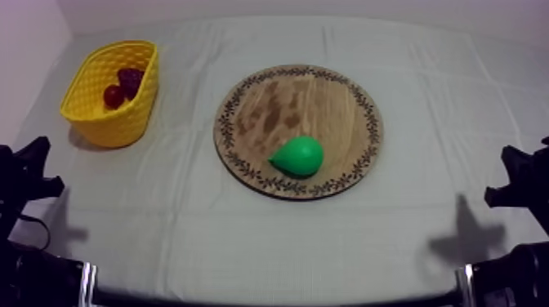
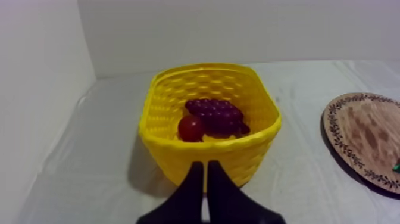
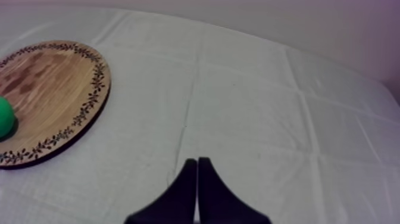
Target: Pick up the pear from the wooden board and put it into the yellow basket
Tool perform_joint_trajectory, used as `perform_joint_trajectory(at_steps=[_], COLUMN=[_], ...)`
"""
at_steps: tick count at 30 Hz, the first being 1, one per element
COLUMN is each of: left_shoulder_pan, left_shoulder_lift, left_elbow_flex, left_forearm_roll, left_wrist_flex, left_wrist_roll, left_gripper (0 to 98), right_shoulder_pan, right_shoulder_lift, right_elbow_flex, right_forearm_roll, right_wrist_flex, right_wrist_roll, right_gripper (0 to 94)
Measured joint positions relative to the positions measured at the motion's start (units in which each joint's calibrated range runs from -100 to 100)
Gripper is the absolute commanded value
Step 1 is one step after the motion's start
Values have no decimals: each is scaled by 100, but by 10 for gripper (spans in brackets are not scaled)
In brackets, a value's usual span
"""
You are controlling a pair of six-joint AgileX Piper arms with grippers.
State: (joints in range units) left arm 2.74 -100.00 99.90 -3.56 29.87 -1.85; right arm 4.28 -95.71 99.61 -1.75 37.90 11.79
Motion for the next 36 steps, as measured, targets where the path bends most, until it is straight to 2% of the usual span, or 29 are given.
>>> perform_joint_trajectory(at_steps=[4, 9, 16, 21, 27, 31, 36], left_shoulder_pan=[4, 4, 4, 4, 60, 118, 257], left_shoulder_lift=[0, 0, 0, 202, 842, 1412, 2181], left_elbow_flex=[-47, -57, -124, -263, -910, -1517, -2326], left_forearm_roll=[110, 110, 99, 12, 13, 82, 106], left_wrist_flex=[279, 597, 602, 491, 509, 551, 797], left_wrist_roll=[76, 85, 62, 98, 134, 103, 15], left_gripper=[0, 0, 0, 0, 0, 0, 0], right_shoulder_pan=[0, 0, 0, 0, 0, 0, 0], right_shoulder_lift=[0, 0, 0, 0, 0, 0, 0], right_elbow_flex=[0, 0, 0, 0, 0, 0, 0], right_forearm_roll=[0, 0, 0, 0, 0, 0, 0], right_wrist_flex=[-8, -15, -15, -15, -15, -15, -15], right_wrist_roll=[0, 0, 0, 0, 0, 0, 0], right_gripper=[5, 5, 5, 5, 5, 5, 5])
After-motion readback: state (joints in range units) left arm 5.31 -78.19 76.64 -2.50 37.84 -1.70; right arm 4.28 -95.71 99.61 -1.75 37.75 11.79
